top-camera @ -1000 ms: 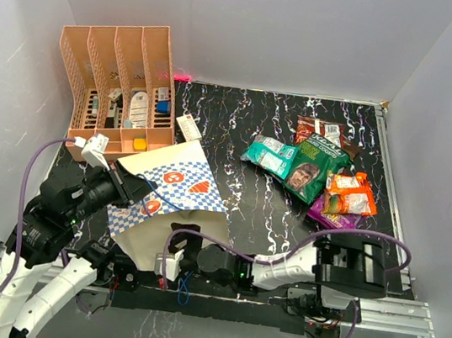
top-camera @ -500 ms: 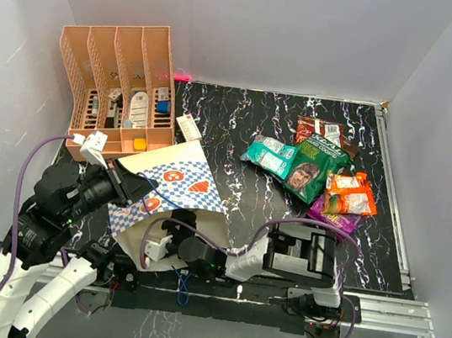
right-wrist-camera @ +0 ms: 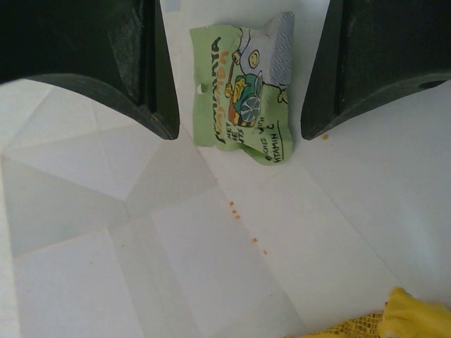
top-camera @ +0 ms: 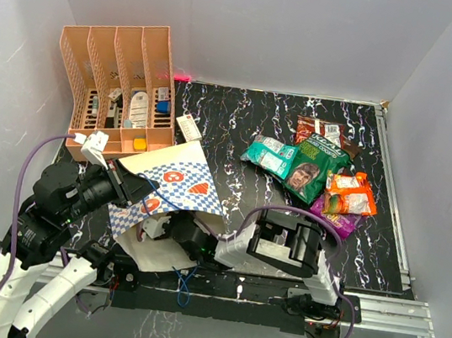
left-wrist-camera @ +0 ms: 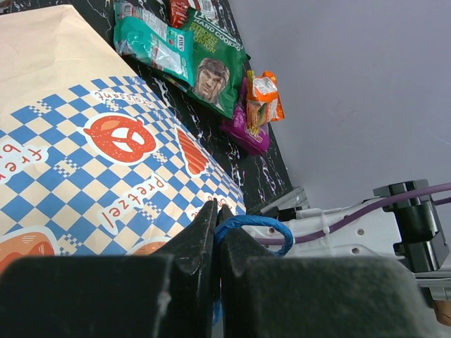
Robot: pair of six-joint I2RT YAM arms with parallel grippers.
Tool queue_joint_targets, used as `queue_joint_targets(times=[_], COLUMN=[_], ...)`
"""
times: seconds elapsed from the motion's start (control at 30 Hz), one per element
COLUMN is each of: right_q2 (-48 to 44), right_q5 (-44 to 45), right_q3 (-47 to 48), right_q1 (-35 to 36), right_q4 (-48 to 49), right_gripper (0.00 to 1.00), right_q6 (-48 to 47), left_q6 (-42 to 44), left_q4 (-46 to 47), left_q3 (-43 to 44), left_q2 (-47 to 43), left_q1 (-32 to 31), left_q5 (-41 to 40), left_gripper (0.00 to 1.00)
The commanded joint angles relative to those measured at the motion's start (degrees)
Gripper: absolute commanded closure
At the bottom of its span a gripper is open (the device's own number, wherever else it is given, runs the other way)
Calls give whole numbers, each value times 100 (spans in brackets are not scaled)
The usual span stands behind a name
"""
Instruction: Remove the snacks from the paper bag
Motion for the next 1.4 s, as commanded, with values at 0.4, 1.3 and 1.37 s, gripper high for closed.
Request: queue_joint_targets(times=[0.4, 1.3, 1.37], right_q2=[386, -321, -490], right_q5=[847, 509, 479], right_q3=[693, 655, 526], right_q1=[-486, -435, -362], right_q4=[-143, -642, -635], right_gripper=[28, 93, 93], right_q6=[283, 505, 595], left_q6=[137, 28, 30], left_q4=[-178, -250, -269], left_q3=[251, 292, 292], left_q2=[-40, -120, -124], left_q1=[-9, -9, -9], left_q5=[-60, -189, -206], left_gripper=[100, 100, 100])
